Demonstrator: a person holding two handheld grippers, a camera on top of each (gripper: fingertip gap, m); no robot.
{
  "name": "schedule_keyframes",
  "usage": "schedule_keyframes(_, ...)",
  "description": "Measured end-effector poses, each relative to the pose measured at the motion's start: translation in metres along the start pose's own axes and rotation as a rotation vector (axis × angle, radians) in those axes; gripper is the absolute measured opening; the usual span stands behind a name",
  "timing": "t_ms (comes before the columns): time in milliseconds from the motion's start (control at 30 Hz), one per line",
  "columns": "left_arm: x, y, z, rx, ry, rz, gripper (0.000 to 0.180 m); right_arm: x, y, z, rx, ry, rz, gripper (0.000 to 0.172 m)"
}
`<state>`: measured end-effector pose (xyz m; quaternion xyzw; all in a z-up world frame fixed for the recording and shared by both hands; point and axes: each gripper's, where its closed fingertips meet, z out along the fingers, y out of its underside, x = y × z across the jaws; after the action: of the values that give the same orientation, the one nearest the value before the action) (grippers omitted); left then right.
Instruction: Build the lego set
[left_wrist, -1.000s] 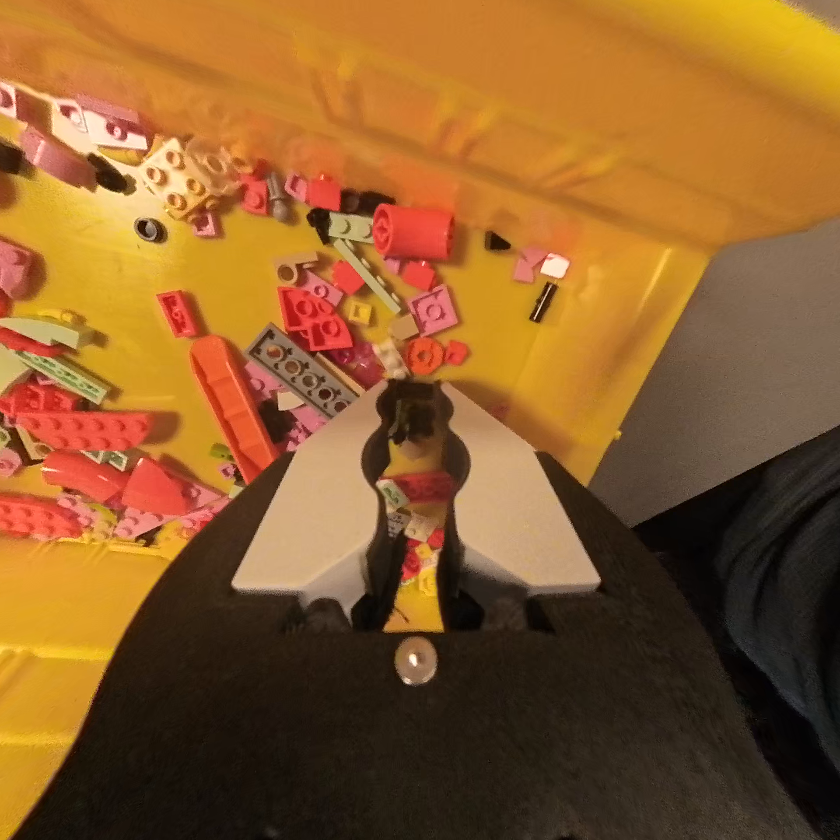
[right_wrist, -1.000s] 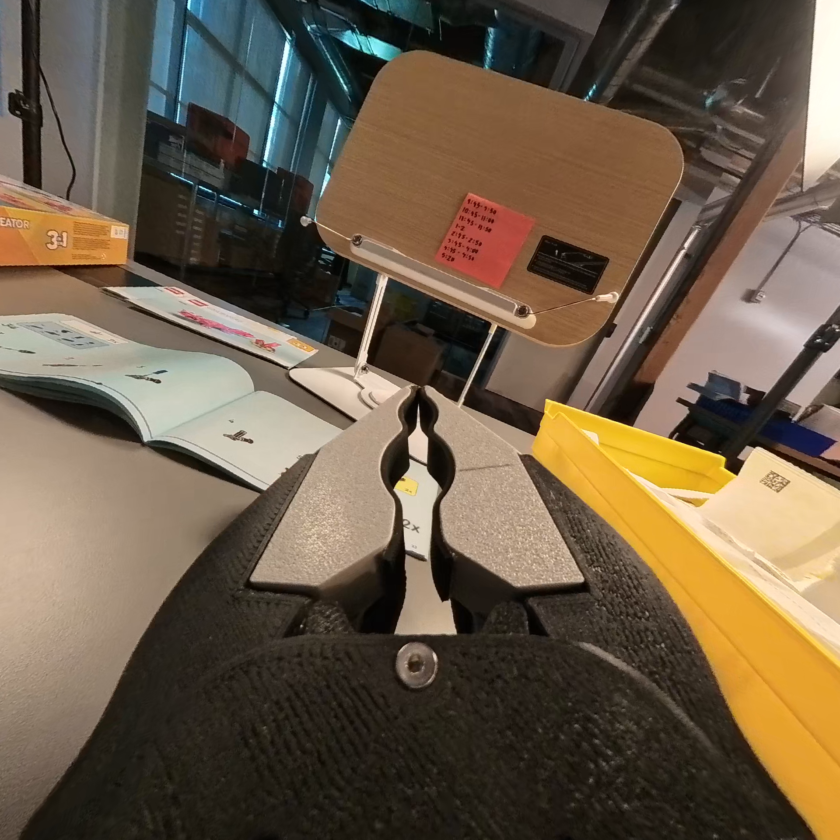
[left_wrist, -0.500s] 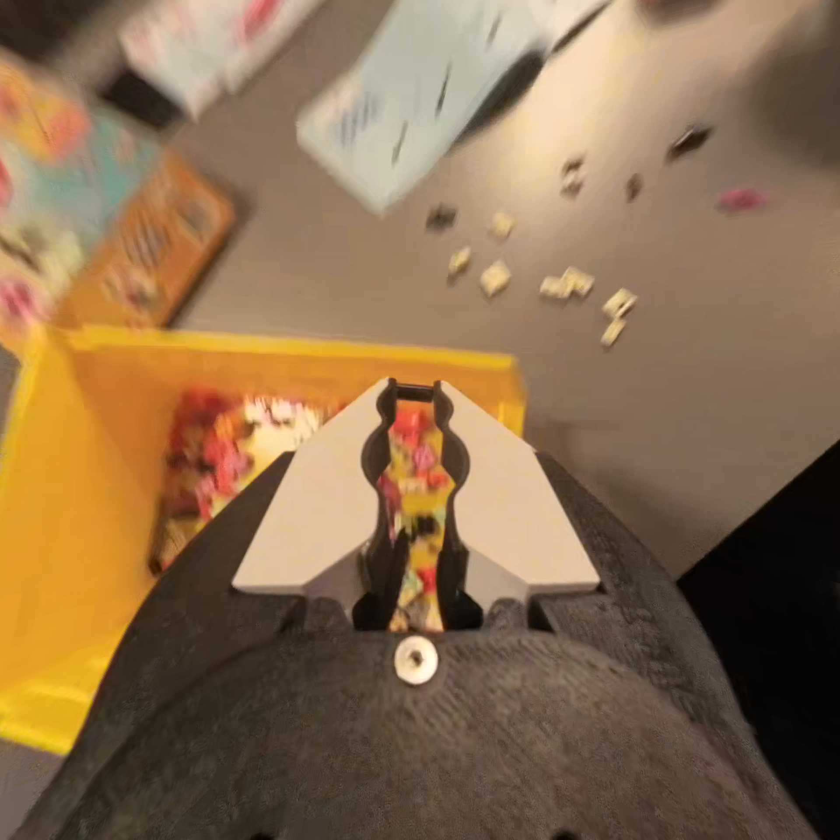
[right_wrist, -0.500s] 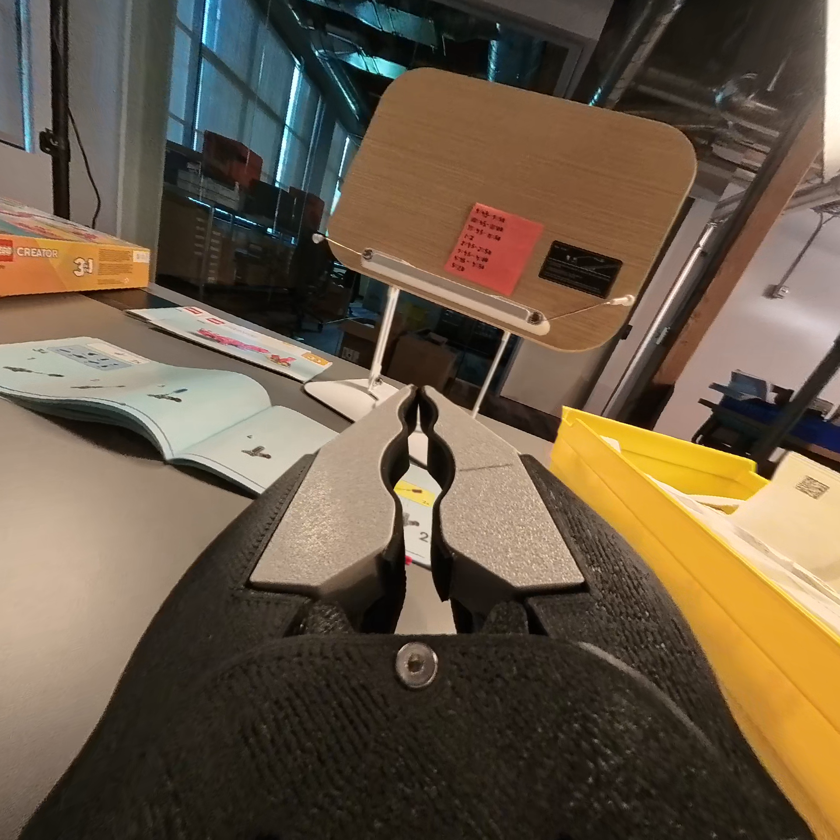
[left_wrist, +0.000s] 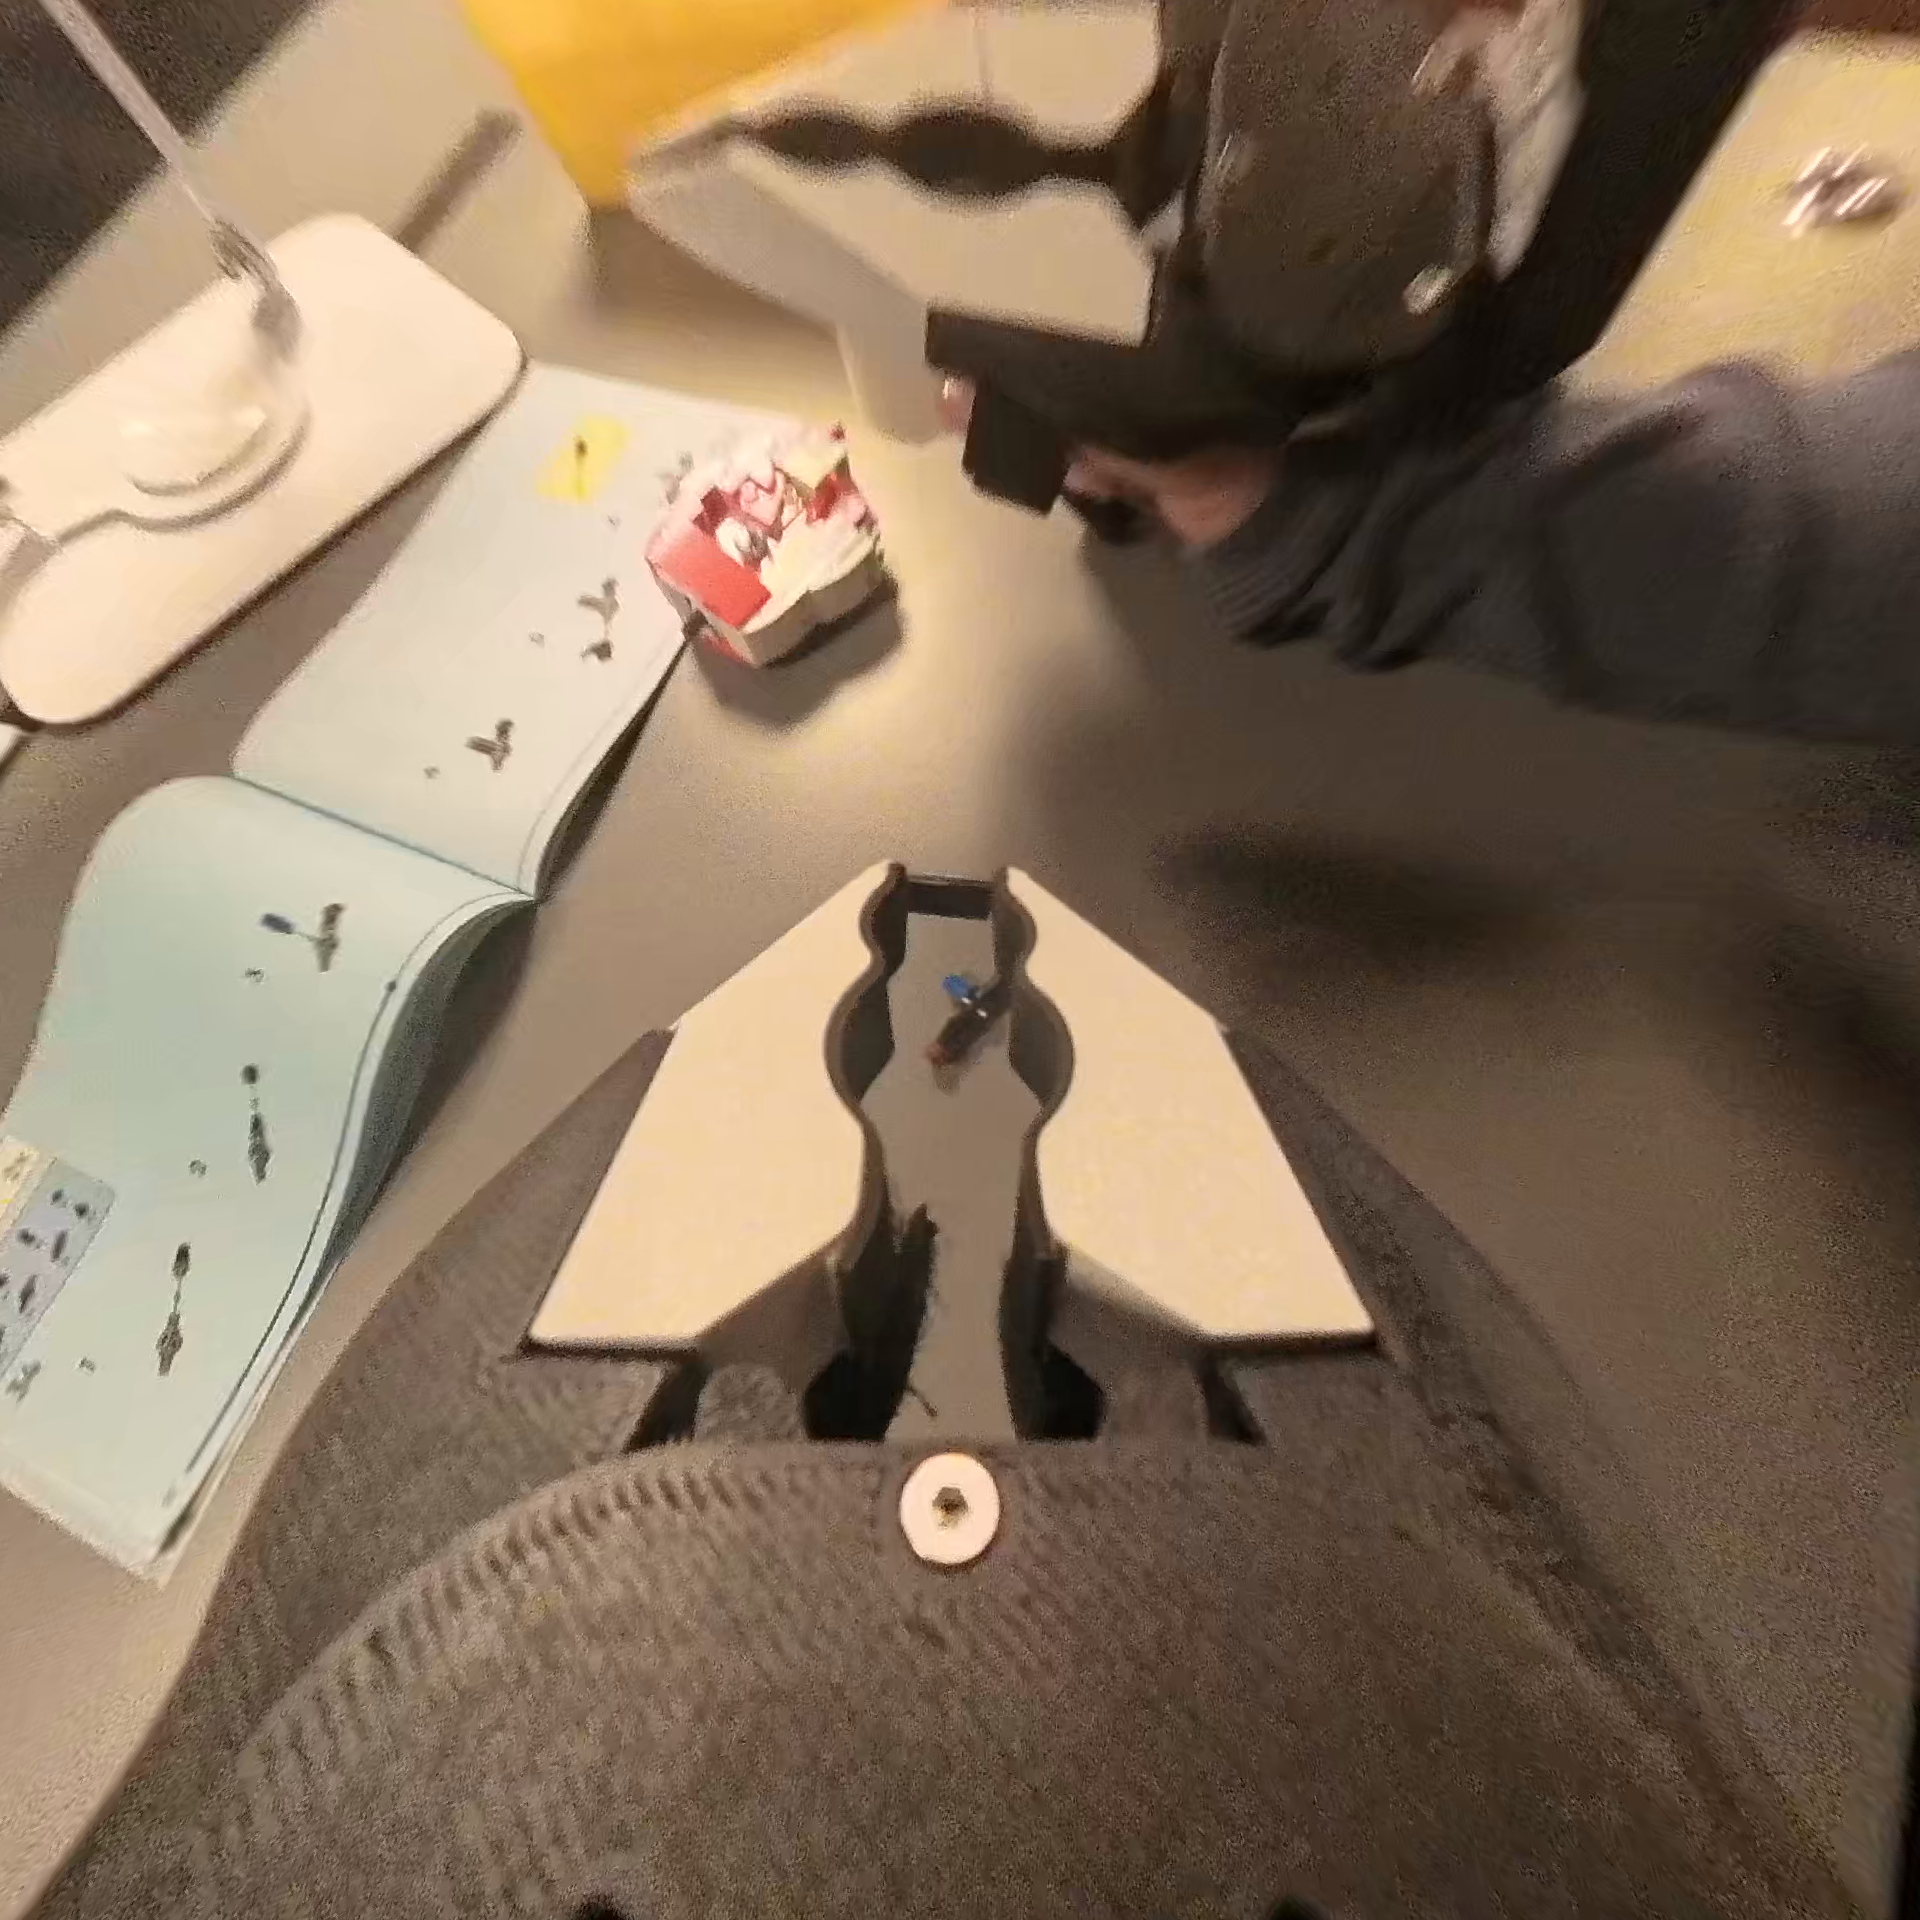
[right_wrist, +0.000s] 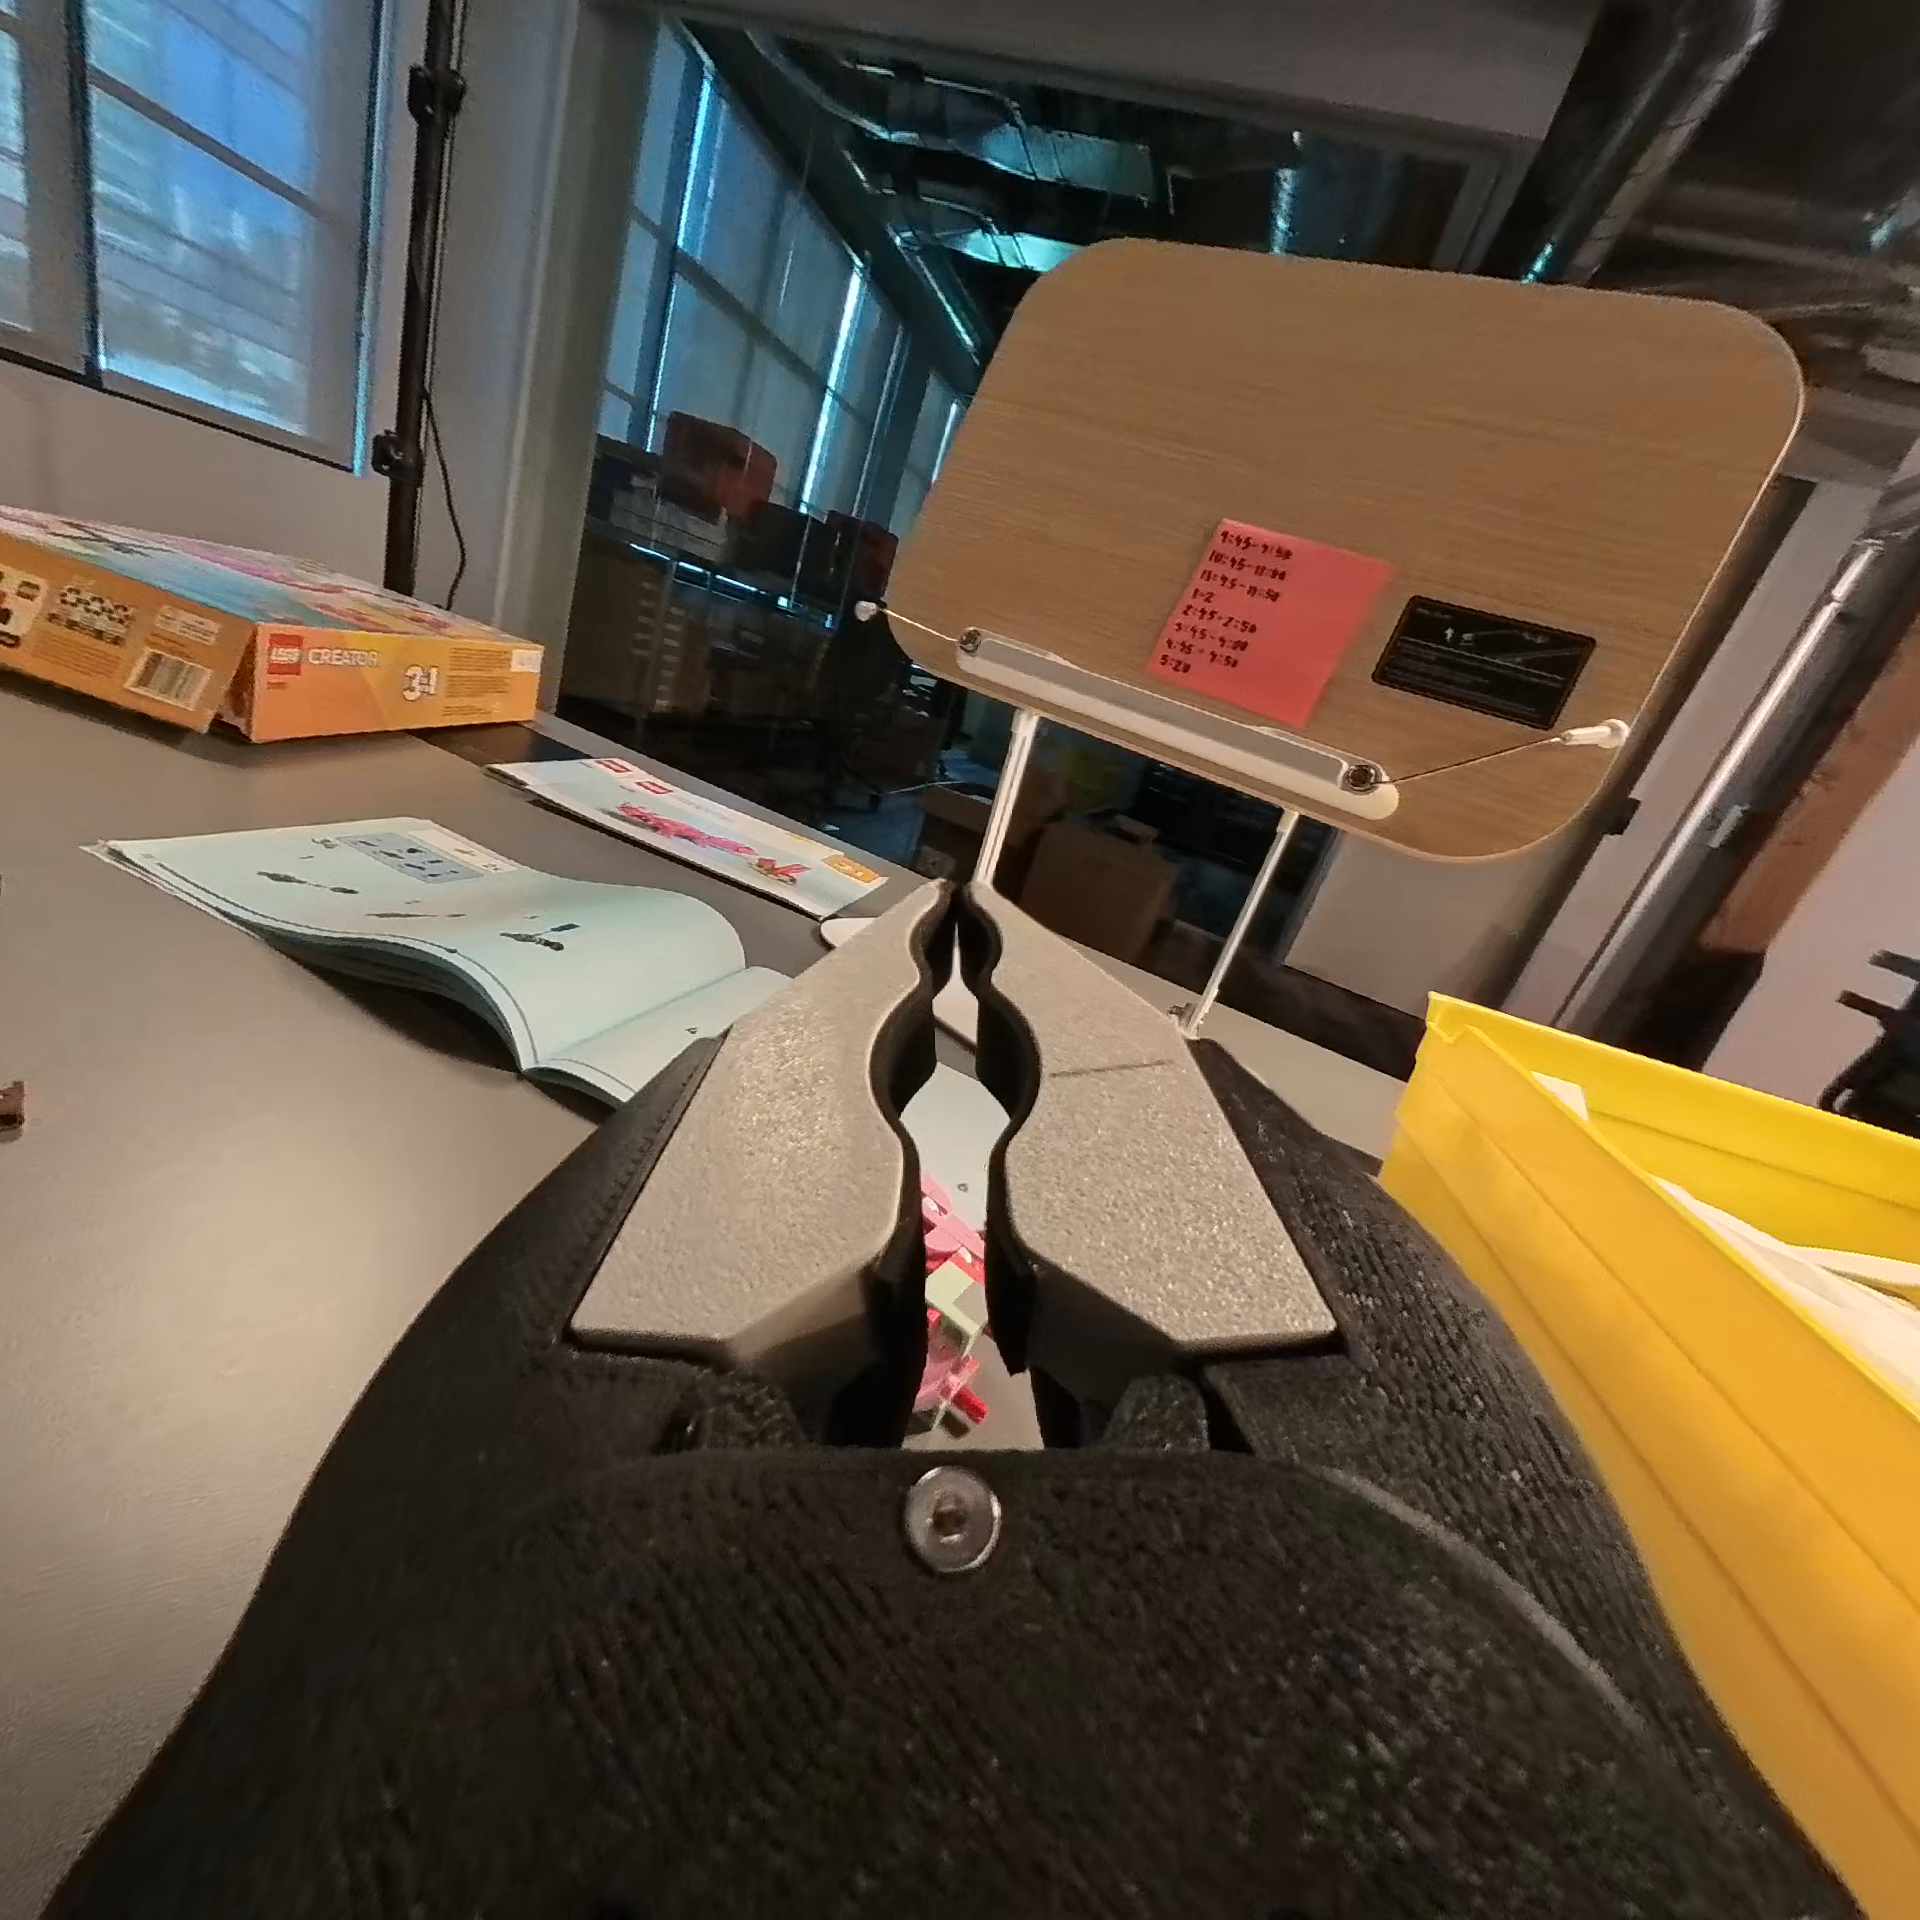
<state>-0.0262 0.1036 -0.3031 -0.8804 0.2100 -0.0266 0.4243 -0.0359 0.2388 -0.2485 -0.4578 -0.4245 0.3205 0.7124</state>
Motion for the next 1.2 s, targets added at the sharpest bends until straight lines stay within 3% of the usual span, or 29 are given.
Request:
schedule_keyframes(167, -0.010, 0.021, 0.046, -0.128, 0.054, -0.054, 0.016, -0.006, -0.002, 0.001, 0.011, -0.036, 0.006, 0.000)
schedule_keyframes(467, -0.002, 0.038, 0.064, -0.191, 0.134, -0.079, 0.021, -0.018, 0.000, 0.004, -0.005, -0.103, -0.001, 0.000)
schedule_keyframes(600, -0.009, 0.037, 0.059, -0.147, 0.115, -0.080, 0.056, -0.024, -0.001, 0.003, -0.005, -0.129, -0.013, 0.000)
schedule_keyframes(700, 0.010, 0.028, 0.041, -0.018, 0.251, -0.027, 0.074, -0.028, 0.000, 0.005, 0.003, -0.147, -0.067, 0.000)
schedule_keyframes(867, 0.011, 0.043, 0.024, -0.025, 0.283, 0.046, 0.044, -0.031, 0.005, 0.008, -0.024, -0.155, -0.115, 0.000)
schedule_keyframes(1000, 0.008, 0.063, 0.027, -0.099, 0.268, 0.103, 0.042, -0.037, 0.011, 0.009, -0.066, -0.185, -0.133, 0.000)
schedule_keyframes(1200, 0.013, 0.066, 0.026, -0.078, 0.311, 0.103, 0.027, -0.041, 0.022, 0.009, -0.162, -0.249, -0.089, 0.000)
